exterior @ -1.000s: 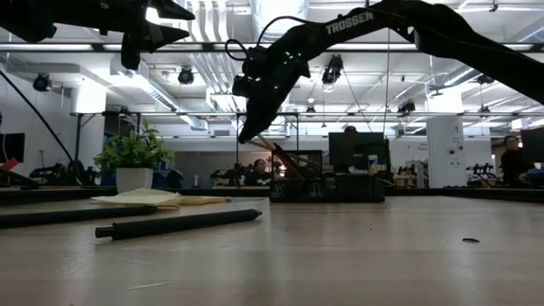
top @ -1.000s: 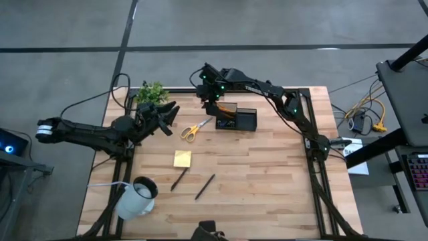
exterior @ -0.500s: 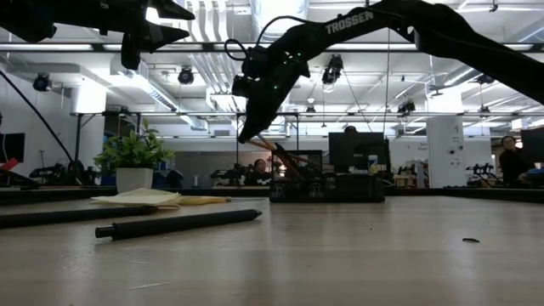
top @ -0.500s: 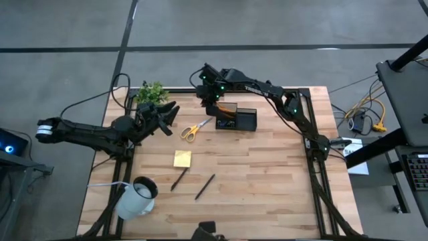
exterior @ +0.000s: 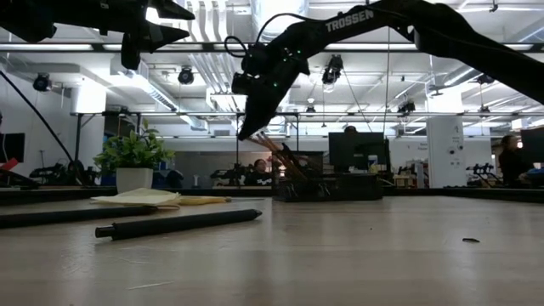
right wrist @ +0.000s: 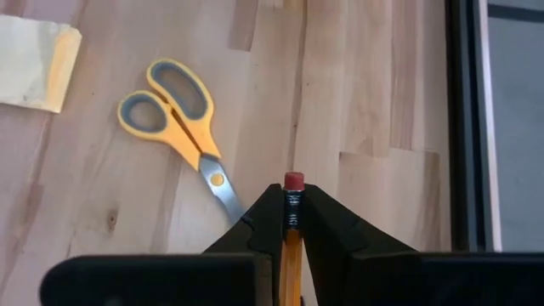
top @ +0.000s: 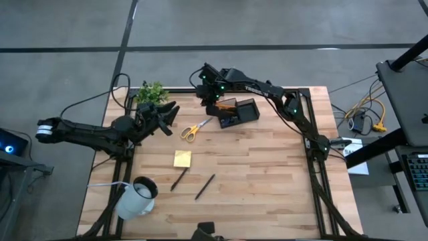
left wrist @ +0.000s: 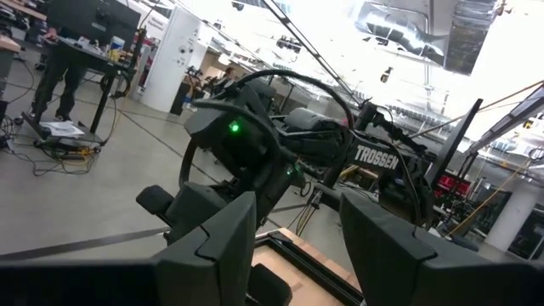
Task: Pick and place office supplies into organizer
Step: Put the pencil into the desk organizer
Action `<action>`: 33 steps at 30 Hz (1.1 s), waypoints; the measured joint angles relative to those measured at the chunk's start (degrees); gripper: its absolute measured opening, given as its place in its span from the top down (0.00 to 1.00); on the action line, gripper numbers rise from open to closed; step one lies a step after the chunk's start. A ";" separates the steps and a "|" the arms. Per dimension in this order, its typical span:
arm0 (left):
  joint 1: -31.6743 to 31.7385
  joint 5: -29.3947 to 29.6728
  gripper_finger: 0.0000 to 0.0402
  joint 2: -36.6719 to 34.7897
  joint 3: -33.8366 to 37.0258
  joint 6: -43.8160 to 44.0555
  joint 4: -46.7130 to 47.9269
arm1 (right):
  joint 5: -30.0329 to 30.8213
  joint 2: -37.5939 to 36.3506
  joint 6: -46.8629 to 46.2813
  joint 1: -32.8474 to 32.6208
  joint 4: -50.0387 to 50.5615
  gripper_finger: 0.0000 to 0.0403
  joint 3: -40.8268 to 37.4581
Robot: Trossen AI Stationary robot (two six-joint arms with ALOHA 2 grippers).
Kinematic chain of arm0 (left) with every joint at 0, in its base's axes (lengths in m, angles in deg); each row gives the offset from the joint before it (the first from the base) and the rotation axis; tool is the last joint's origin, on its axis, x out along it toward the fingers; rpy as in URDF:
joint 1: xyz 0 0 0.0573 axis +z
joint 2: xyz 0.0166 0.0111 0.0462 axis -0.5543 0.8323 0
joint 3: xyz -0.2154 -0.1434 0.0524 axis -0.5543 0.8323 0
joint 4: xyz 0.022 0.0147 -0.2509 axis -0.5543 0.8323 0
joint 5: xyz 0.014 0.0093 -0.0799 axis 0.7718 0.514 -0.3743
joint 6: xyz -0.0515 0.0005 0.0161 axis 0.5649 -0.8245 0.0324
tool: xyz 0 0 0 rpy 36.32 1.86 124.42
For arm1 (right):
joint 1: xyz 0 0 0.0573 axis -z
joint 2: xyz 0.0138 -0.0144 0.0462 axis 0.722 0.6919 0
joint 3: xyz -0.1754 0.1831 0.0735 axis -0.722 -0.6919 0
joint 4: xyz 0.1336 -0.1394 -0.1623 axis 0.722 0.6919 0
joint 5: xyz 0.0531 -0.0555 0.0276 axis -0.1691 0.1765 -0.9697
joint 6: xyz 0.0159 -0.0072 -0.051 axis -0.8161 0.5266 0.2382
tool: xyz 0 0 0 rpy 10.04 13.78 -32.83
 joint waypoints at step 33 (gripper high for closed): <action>-0.01 -0.03 0.61 0.00 0.00 -0.17 0.01 | -4.75 -9.57 -6.87 2.59 -9.92 0.93 2.02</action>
